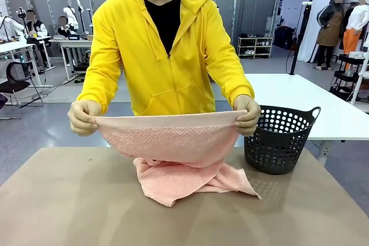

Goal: Fold the towel.
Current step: Grab the top end of the 100 cm Hotel Towel extended by the human.

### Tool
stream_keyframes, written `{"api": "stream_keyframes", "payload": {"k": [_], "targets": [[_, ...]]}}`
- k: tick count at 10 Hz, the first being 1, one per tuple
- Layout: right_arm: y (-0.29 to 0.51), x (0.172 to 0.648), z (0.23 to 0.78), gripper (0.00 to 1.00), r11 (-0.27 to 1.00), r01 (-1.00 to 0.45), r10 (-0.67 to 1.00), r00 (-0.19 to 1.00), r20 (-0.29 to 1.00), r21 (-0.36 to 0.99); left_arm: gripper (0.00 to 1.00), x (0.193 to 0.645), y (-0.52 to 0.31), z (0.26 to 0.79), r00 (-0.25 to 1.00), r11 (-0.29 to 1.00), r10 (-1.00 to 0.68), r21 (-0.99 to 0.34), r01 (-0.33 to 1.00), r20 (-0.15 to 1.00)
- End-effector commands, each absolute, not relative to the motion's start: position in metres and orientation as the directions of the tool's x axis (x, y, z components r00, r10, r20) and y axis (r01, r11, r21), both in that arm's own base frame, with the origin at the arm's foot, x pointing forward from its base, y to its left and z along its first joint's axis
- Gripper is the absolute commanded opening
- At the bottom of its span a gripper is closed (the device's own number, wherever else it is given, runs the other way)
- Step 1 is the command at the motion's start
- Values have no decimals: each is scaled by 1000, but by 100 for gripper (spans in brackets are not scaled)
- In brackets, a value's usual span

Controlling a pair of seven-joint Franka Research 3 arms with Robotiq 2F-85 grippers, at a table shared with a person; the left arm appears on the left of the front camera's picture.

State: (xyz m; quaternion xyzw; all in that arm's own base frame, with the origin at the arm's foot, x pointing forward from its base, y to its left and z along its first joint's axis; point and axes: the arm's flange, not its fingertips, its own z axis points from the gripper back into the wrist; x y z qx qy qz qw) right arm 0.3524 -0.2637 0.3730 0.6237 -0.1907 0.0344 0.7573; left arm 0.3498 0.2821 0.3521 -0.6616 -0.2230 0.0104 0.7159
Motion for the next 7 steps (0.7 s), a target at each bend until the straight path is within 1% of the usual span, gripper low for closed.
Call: {"api": "stream_keyframes", "payload": {"k": [1, 2, 3, 4, 5, 6, 7], "targets": [[-265, 352, 374, 100, 222, -291, -188, 924, 333, 931, 100, 349, 284, 352, 898, 135, 315, -951, 277, 306], [-265, 352, 374, 100, 222, -291, -188, 924, 333, 931, 100, 350, 282, 352, 900, 124, 310, -952, 280, 306], [-264, 352, 373, 100, 220, -290, -186, 925, 332, 931, 100, 346, 275, 369, 874, 132, 278, -917, 377, 399], [-264, 342, 388, 100, 255, -353, -152, 905, 398, 900, 100, 338, 270, 394, 842, 205, 208, -864, 460, 498], [-261, 333, 406, 100, 312, -405, -111, 883, 457, 859, 100, 331, 264, 417, 812, 257, 148, -815, 519, 565], [-250, 321, 426, 100, 365, -466, -38, 857, 513, 806, 100, 322, 256, 443, 774, 291, 104, -763, 577, 625], [-228, 304, 457, 100, 382, -554, 68, 815, 576, 740, 100, 308, 233, 479, 720, 336, -10, -675, 656, 694]]}}
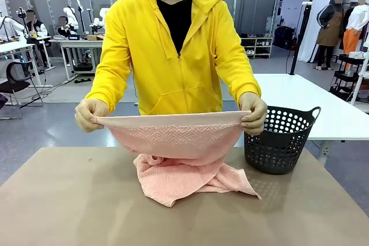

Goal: Fold the towel.
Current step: Grab the top end of the 100 cm Hotel Towel extended by the human.

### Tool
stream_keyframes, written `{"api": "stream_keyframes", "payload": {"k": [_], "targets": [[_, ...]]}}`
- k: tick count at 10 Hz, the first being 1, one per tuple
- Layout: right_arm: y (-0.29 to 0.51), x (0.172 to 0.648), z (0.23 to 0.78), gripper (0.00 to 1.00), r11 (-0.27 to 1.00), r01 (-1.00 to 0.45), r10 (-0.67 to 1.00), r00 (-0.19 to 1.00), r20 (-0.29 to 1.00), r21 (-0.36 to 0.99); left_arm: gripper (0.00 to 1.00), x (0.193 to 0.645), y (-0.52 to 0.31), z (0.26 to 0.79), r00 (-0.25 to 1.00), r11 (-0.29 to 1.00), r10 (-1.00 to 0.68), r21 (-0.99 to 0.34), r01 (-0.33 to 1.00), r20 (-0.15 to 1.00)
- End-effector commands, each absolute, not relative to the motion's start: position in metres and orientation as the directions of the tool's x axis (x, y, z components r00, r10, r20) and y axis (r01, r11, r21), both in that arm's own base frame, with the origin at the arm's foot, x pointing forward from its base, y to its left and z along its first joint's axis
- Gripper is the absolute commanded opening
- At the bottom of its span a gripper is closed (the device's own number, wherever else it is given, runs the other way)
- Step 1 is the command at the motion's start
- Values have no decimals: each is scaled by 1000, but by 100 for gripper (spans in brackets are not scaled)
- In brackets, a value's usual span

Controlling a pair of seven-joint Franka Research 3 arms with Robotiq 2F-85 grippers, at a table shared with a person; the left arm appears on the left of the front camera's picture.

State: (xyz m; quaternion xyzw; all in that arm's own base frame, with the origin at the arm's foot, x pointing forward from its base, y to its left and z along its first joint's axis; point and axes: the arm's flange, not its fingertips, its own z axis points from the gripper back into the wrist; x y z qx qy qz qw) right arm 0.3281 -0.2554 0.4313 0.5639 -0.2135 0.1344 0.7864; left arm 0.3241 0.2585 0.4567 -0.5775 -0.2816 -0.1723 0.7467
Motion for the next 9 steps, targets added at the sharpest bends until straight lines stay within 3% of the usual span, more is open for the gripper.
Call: {"api": "stream_keyframes", "payload": {"k": [1, 4, 7, 9], "targets": [[-218, 298, 472, 100, 396, -595, 117, 788, 604, 700, 100, 302, 222, 495, 682, 361, -61, -621, 695, 728], [-161, 252, 545, 100, 494, -759, 379, 626, 681, 423, 100, 266, 161, 569, 504, 410, -325, -361, 838, 800], [-91, 216, 585, 100, 502, -844, 581, 491, 649, 190, 100, 232, 79, 610, 332, 407, -584, -87, 909, 740], [-45, 207, 586, 100, 457, -882, 674, 426, 604, 113, 100, 224, 26, 618, 217, 360, -682, 62, 931, 698]]}}
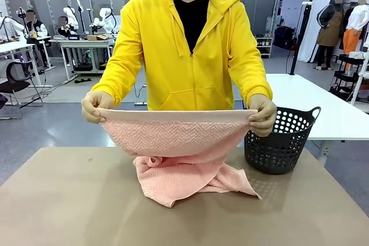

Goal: Fold the towel.
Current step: Grab the top end of the 100 cm Hotel Towel extended by the human.

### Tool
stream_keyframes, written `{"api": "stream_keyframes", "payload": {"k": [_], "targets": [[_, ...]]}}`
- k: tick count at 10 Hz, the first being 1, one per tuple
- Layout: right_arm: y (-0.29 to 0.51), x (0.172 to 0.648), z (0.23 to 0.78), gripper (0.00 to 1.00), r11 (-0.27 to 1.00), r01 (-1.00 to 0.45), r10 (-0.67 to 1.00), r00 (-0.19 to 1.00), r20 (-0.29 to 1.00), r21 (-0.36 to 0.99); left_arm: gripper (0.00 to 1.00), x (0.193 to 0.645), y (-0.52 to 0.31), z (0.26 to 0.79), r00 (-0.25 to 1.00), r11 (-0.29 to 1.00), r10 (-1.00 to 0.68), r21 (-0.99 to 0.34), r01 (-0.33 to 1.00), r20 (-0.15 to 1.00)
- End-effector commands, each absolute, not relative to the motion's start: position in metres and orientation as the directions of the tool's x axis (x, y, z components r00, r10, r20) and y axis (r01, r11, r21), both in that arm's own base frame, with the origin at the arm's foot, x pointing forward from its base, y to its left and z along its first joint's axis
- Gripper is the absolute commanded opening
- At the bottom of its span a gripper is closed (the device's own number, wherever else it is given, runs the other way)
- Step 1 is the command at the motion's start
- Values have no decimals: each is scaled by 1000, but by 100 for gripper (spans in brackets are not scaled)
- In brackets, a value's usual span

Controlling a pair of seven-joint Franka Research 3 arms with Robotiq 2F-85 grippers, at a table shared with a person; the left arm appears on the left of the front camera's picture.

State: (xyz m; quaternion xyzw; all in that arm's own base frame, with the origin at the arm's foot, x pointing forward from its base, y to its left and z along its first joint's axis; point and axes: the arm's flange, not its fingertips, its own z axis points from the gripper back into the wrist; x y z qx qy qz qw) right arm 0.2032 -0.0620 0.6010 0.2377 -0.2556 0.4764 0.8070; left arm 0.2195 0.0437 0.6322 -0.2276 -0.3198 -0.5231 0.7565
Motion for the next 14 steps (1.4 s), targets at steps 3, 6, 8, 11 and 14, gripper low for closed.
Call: {"api": "stream_keyframes", "payload": {"k": [3, 6, 8, 11, 14], "targets": [[-18, 209, 592, 100, 436, -896, 720, 405, 563, 86, 100, 232, -7, 618, 145, 306, -722, 124, 944, 677], [-17, 204, 591, 100, 408, -910, 724, 371, 582, 73, 100, 222, -8, 624, 122, 282, -719, 126, 951, 684], [-17, 204, 591, 100, 408, -910, 724, 371, 582, 73, 100, 222, -8, 624, 122, 282, -719, 126, 951, 684], [5, 209, 615, 100, 388, -921, 781, 306, 545, -40, 100, 233, -31, 644, 67, 240, -748, 176, 955, 660], [71, 205, 674, 100, 271, -923, 898, 140, 416, -273, 100, 245, -89, 690, 4, 216, -844, 332, 918, 537]]}}
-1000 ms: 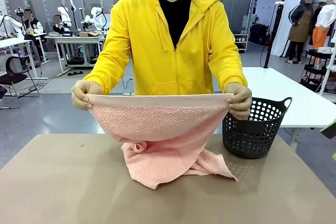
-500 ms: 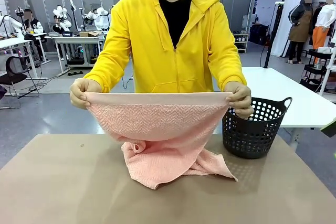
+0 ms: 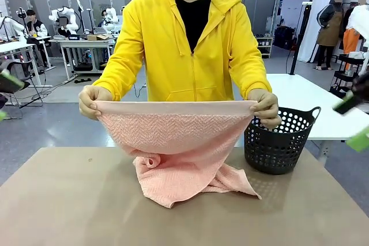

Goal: Fold the towel.
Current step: Grab the top end of the 100 cm Hotel Towel extended by the human.

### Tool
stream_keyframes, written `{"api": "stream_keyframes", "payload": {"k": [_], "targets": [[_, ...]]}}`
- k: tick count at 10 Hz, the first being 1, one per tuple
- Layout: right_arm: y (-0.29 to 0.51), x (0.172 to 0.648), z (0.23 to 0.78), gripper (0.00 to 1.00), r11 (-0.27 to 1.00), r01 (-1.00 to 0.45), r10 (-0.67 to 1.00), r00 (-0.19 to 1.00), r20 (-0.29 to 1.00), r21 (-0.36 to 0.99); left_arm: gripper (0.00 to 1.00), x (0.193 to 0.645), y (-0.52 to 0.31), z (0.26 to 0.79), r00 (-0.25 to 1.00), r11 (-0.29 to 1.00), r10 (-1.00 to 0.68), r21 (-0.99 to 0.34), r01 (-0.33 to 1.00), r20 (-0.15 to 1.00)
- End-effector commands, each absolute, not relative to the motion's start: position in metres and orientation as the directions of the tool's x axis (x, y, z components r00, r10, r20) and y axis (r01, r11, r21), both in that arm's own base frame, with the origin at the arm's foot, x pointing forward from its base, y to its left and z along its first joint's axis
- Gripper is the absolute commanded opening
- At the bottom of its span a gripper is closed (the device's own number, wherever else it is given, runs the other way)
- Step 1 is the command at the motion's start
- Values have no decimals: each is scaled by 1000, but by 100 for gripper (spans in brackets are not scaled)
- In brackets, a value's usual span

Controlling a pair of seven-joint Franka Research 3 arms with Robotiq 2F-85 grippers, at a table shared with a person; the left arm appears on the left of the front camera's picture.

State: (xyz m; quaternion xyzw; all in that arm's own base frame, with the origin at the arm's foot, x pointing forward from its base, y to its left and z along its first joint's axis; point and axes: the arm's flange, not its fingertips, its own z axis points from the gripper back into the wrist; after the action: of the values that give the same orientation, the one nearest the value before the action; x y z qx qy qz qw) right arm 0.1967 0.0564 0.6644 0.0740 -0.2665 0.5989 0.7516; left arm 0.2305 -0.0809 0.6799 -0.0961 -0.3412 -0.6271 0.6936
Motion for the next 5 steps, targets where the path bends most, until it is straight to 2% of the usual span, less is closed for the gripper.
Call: {"api": "stream_keyframes", "payload": {"k": [1, 3, 5], "targets": [[96, 202, 692, 100, 224, -910, 925, 85, 371, -349, 100, 246, -108, 706, -21, 201, -860, 376, 904, 510], [139, 208, 721, 100, 152, -896, 948, 12, 319, -418, 100, 259, -148, 725, -41, 151, -907, 416, 897, 419], [169, 230, 737, 100, 92, -906, 952, -41, 304, -412, 100, 280, -171, 739, -78, 102, -927, 446, 889, 368]]}}
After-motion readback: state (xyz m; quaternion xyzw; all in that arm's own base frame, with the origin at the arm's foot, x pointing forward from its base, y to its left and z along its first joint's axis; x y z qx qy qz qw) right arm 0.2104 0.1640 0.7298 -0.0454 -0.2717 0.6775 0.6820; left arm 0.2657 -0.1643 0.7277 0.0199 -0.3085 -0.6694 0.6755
